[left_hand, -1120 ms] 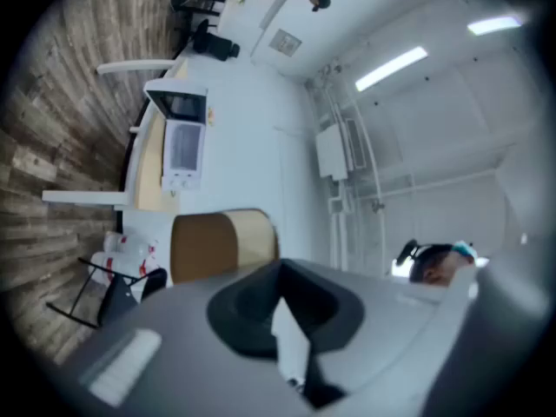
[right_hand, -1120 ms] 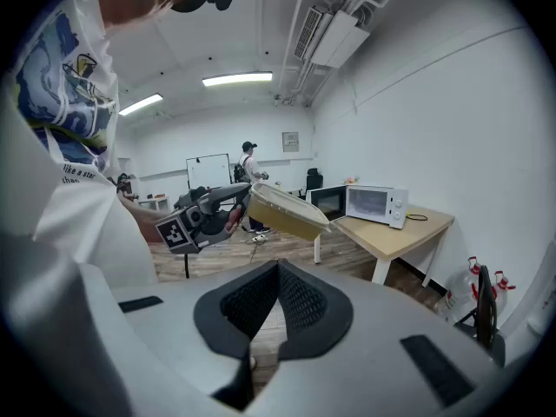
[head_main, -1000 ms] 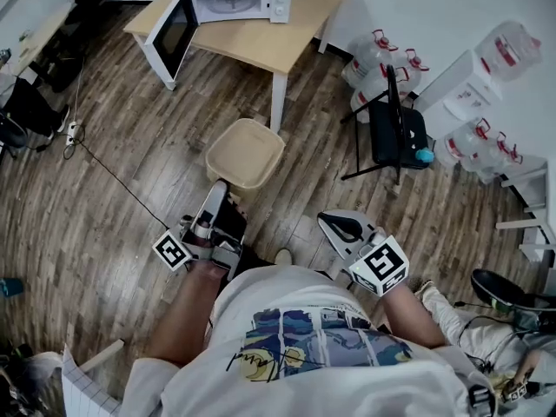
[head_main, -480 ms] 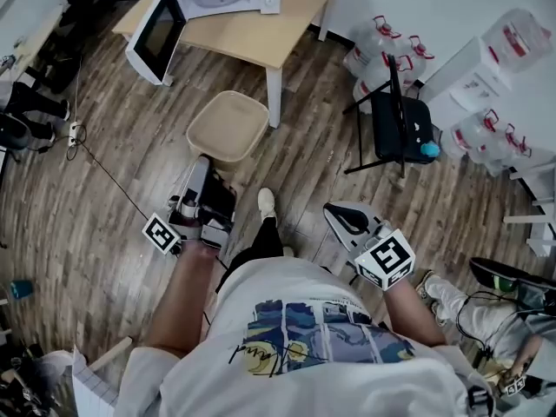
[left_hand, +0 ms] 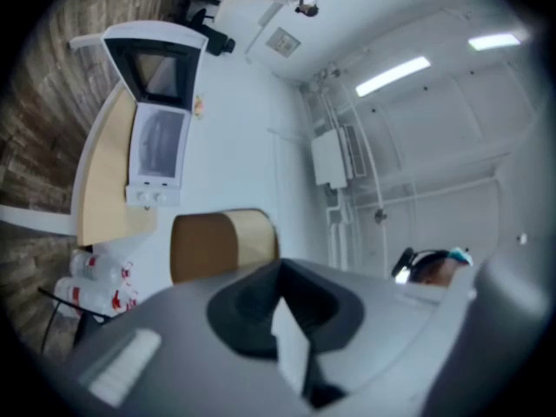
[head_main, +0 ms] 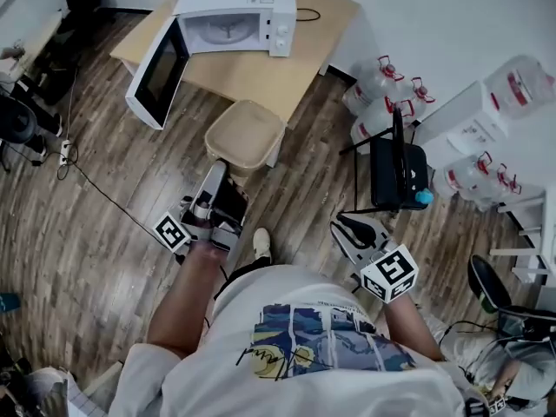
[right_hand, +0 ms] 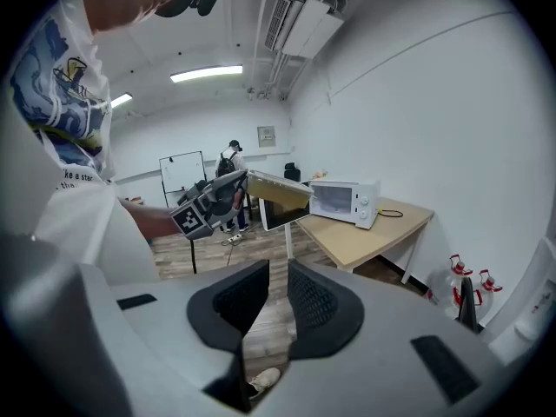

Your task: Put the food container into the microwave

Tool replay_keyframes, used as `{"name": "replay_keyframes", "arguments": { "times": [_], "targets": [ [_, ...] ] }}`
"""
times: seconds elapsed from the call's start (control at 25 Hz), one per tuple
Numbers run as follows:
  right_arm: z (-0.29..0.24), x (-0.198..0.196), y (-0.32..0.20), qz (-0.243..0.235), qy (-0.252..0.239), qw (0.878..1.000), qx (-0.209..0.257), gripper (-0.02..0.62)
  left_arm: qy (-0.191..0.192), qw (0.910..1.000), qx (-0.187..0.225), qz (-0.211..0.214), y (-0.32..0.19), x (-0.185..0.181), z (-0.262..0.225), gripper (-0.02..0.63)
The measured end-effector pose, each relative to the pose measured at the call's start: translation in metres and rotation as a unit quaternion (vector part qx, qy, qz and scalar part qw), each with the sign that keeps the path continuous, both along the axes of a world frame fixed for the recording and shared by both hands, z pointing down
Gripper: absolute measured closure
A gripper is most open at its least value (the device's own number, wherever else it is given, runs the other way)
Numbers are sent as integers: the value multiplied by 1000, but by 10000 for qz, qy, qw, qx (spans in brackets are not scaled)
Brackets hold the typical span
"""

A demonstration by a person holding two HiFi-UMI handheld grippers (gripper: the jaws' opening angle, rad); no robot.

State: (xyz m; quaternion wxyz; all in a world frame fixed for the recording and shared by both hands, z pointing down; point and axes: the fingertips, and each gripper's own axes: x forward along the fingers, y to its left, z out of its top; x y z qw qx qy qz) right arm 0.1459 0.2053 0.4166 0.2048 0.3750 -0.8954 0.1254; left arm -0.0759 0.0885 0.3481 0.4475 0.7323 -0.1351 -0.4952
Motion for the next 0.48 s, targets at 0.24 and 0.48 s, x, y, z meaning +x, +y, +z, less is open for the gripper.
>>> {"name": "replay_keyframes", "arguments": {
  "times": [0.24, 0.48],
  "targets": [
    [1, -14, -66, 104, -3, 9999, 48, 549, 40, 10000, 25, 17, -64, -11, 5, 601],
    [2, -13, -115, 38, -25, 10000, -83, 560, 94, 9996, -124, -249, -112, -22, 20, 601]
  ]
}}
